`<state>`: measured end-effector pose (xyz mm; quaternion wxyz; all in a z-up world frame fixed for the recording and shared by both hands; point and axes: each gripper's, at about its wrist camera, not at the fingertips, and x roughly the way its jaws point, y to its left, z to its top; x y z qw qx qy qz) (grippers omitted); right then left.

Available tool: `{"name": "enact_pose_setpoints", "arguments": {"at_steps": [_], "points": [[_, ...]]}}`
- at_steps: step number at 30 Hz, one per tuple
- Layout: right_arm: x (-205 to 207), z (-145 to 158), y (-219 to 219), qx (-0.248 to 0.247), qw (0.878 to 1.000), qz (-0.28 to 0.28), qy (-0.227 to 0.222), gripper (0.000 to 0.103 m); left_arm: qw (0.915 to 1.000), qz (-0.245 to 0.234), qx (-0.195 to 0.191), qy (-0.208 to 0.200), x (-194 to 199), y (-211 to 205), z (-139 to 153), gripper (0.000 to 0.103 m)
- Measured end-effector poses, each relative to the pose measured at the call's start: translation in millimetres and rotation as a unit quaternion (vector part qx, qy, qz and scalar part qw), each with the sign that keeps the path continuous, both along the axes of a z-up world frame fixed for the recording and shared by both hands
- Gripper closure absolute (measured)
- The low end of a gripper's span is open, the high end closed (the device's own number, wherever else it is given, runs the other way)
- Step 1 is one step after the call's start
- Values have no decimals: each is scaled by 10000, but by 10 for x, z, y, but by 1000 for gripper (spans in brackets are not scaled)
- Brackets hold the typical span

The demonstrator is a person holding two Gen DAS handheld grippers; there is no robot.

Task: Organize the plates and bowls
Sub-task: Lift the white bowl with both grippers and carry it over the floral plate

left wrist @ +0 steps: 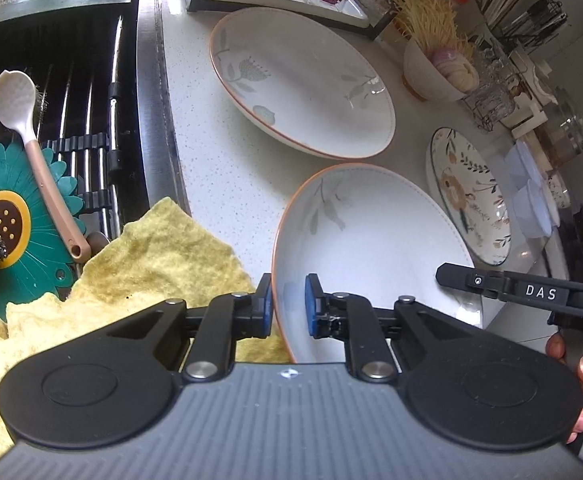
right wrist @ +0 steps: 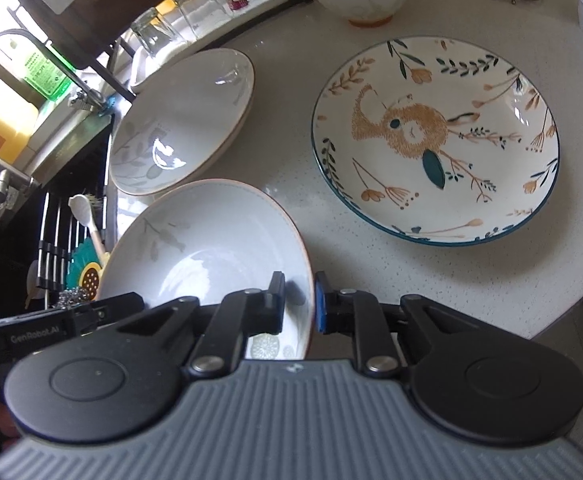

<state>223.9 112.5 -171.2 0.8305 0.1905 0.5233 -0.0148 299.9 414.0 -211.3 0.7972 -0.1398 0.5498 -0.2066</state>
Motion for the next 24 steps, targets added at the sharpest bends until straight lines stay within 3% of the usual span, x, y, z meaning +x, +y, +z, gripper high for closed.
{"name": "enact_pose_setpoints", "arguments": {"at_steps": [13,24], "points": [[139,361,-337,369,9988,132,-297,85,9992,276,-280,-2,164,-168,399,85],[365,478,-975,468,9969,410,-475,85,9977,582,-267,-207,305,-818,707,85]]}}
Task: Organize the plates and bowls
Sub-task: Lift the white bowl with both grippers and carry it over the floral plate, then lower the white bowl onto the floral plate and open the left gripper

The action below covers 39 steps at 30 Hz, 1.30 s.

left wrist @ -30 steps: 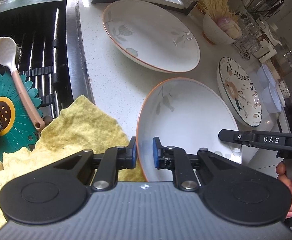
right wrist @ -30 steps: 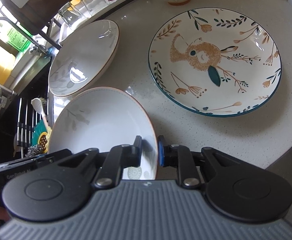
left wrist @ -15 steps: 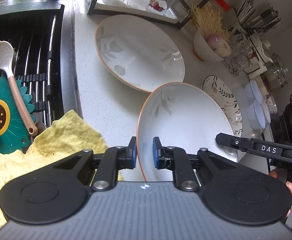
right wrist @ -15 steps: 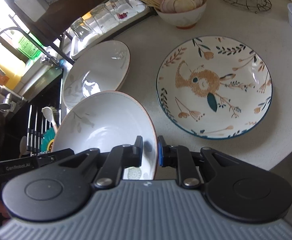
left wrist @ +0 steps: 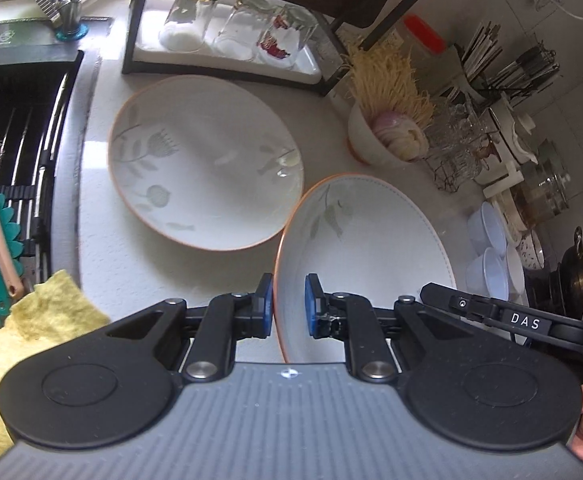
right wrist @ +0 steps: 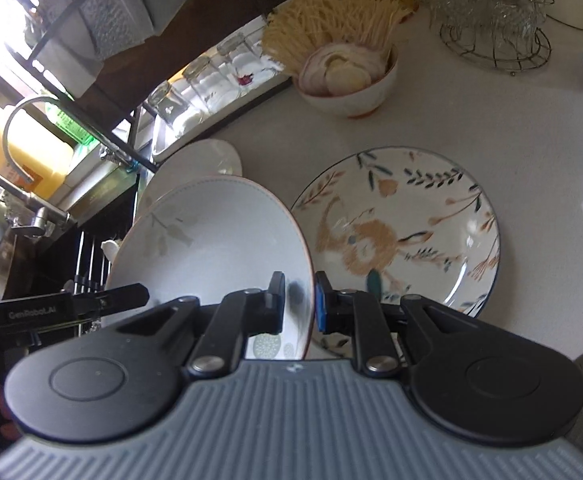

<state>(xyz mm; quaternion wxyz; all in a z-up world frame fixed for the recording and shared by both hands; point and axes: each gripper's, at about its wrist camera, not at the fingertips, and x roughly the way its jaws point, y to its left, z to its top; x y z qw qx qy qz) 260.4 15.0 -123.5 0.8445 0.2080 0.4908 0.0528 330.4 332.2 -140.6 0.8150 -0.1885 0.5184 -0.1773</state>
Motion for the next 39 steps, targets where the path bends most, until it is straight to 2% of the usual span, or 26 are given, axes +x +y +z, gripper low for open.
{"name": "enact_pose_setpoints", "arguments": {"at_steps": [5,10,14,21,27,30,39], "points": [[77,19,-318,159,9996,90,-206,85,9998,114,5,-152,70,-303,59,85],[103,-56,-575,91,9998,32,-195,85,9999,39,83,-66,170,-634,-17,85],[88,-160,-767,147,9998,-79,-88,85,9999,-15,149,72,235,-845,-130,85],[43,-235,-1039,27,9998,-111,-151,85,9992,-192,202,275,355,-1157,-295,85],[57,-281,-1228,-262,9994,-167,-161,85,9975,-399,301,492,495,-1474,-482,84],[66,-315,-1310,-311,9991,-253,-129,85,9967,-445,283,614,551,-1586,-553,84],[64,-331,-1398,-330,9989,-251,-236,85,9966,-383,360,633,641,-1729,-619,80]]}}
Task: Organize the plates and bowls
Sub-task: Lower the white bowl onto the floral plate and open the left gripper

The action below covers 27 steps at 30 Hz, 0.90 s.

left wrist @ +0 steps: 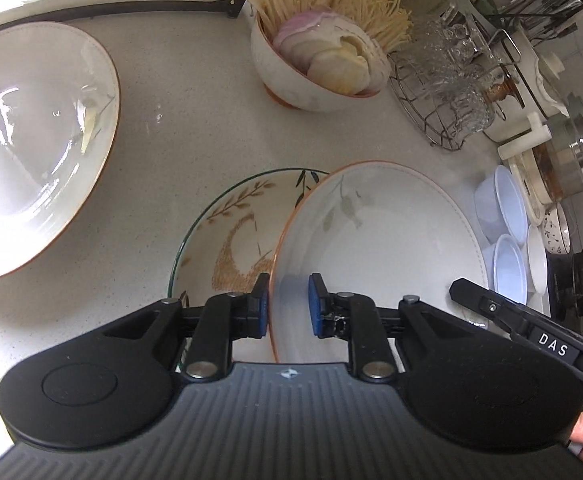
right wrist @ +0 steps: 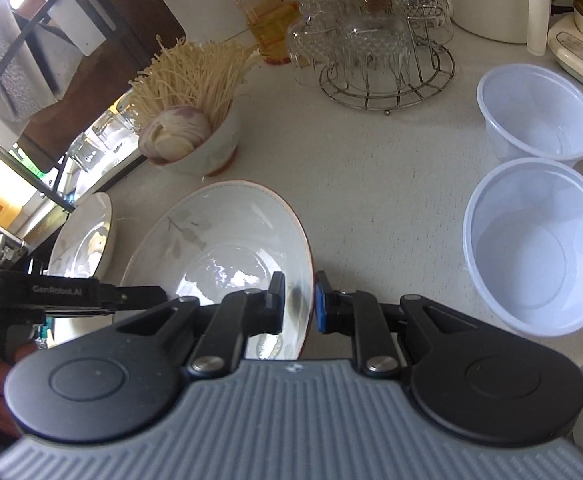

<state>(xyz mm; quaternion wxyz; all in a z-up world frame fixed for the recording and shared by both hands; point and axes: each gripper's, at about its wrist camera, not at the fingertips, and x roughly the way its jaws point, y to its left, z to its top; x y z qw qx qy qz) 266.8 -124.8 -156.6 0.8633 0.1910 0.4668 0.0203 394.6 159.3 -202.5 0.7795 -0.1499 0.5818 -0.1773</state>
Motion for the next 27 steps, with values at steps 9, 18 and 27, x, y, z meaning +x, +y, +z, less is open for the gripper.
{"name": "enact_pose_setpoints", "arguments": {"at_steps": [9,18,27], "points": [[38,-17,87,-15,9999,138,-43,85,9998,92,183,-26,-46,44,45,79],[176,-96,259,-64,9993,380,9,85,9987,329,381,-55,-162,219,84,79],[220,-217,328,-133,9989,427,147,85,9983,419,402,13,-200,284,64,79]]}}
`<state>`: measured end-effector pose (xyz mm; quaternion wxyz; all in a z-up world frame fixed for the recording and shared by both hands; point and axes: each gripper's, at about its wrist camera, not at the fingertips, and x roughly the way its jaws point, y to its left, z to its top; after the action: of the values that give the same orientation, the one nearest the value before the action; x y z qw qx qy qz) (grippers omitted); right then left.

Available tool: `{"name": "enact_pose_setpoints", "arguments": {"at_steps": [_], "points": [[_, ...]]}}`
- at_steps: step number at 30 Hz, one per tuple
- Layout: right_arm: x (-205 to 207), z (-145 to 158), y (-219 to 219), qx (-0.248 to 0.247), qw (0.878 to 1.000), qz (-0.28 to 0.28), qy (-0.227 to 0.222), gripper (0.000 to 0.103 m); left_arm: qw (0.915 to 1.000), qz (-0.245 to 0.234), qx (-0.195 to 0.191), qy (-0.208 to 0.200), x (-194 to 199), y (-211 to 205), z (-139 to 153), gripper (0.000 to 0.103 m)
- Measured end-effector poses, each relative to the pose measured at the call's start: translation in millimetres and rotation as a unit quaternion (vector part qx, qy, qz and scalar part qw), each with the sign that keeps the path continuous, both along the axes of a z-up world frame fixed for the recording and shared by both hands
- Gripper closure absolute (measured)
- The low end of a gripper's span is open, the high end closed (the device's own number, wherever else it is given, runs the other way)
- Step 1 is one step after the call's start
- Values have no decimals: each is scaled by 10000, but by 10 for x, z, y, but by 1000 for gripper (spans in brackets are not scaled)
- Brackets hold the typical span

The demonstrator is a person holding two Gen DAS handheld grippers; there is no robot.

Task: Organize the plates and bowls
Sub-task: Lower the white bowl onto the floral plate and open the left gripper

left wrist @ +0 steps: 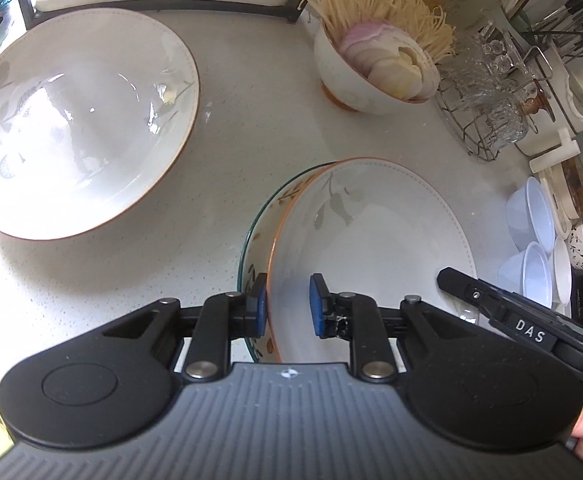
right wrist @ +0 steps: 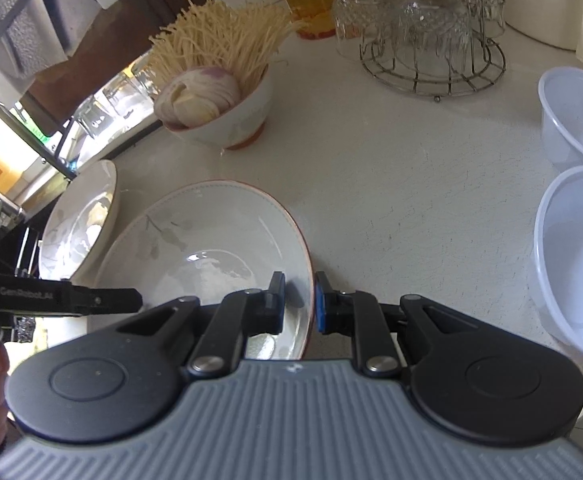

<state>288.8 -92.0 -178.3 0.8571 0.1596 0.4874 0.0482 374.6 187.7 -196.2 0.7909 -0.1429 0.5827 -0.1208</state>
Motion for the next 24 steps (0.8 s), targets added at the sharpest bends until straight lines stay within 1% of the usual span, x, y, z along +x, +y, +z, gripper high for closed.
{"name": "enact_pose_setpoints", "arguments": {"at_steps": [4,6,11,17,24], "points": [[11,-25,6,43,10000,0,25,85,10000,23,32,16,31,-33,-10,79],[19,-40,4,82,10000,0,37,85,10000,72,-36,21,24,-13,-12,79],[33,-52,17,120,9999,21,52,83,9999,138,-69,54,1,14,-2,79],[49,-63,-20,268,9996,11,105,83,9988,309,-303,238,-29,106,-14,78],[57,-54,-32,300,9994,39,170,83,9972,472,-490,306,-127,213,28,76]]}}
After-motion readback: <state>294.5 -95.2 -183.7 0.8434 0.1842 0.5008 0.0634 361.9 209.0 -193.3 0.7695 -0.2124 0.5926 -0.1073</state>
